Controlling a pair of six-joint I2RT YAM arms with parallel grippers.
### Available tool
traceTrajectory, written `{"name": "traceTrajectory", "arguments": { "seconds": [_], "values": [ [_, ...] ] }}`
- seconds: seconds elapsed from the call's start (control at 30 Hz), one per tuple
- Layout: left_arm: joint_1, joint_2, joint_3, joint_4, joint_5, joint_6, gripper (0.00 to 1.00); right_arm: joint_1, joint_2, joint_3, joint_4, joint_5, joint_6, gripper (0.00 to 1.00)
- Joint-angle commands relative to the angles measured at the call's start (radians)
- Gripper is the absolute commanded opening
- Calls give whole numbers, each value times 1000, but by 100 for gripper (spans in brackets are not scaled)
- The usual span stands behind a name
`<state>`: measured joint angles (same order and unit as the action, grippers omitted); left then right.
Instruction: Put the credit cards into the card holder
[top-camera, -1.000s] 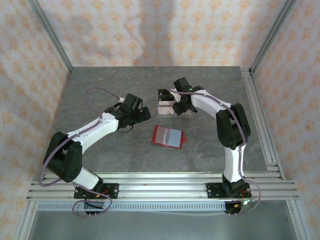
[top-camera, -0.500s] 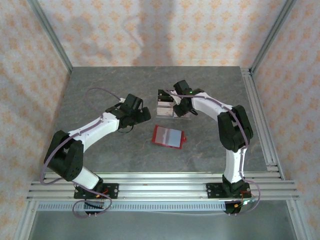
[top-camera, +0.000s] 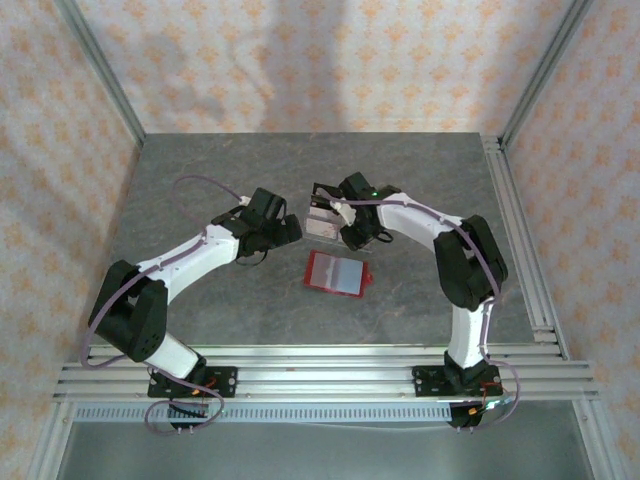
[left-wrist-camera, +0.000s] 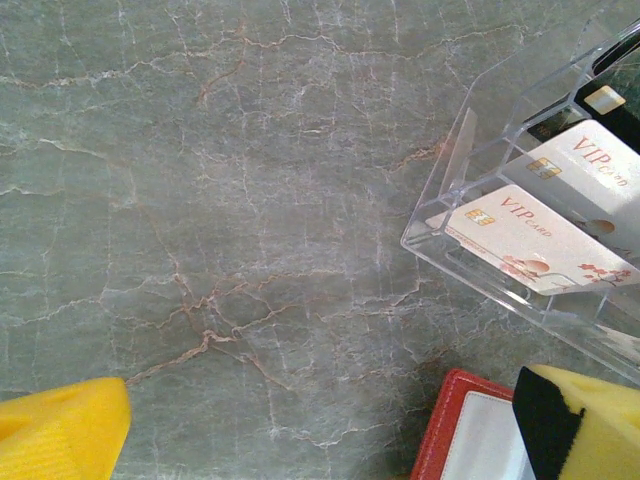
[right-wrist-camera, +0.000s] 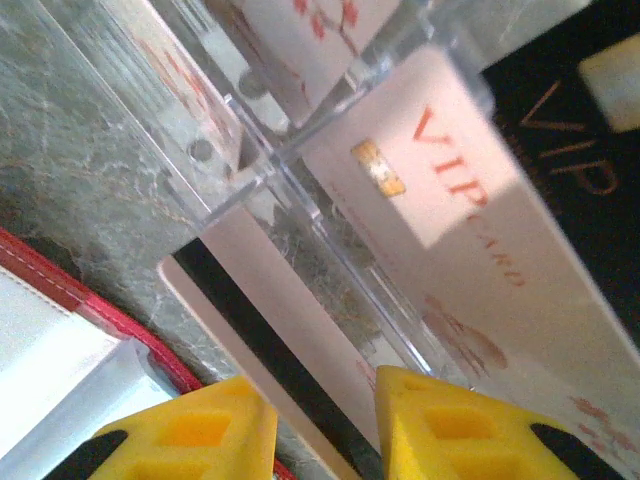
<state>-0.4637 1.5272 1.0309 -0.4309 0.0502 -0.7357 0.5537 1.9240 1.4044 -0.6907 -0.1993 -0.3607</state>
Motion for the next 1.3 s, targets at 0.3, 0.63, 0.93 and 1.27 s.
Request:
{"name": "traceTrajectory", "arguments": {
  "seconds": [0.3,0.63,0.93,1.27],
  "values": [
    [5,2,8,-3,1,-1,100,-7,68,82,-56,21,-17,25],
    [5,10,12,1,6,-2,100,-11,61,114,-82,29,-26,25],
    [6,11,9,4,10,-5,100,-11,40,115,-91,46,-32,18],
    [4,13,9,11,20,-8,100,-11,28,126,-105,59,-40,17]
  ]
}}
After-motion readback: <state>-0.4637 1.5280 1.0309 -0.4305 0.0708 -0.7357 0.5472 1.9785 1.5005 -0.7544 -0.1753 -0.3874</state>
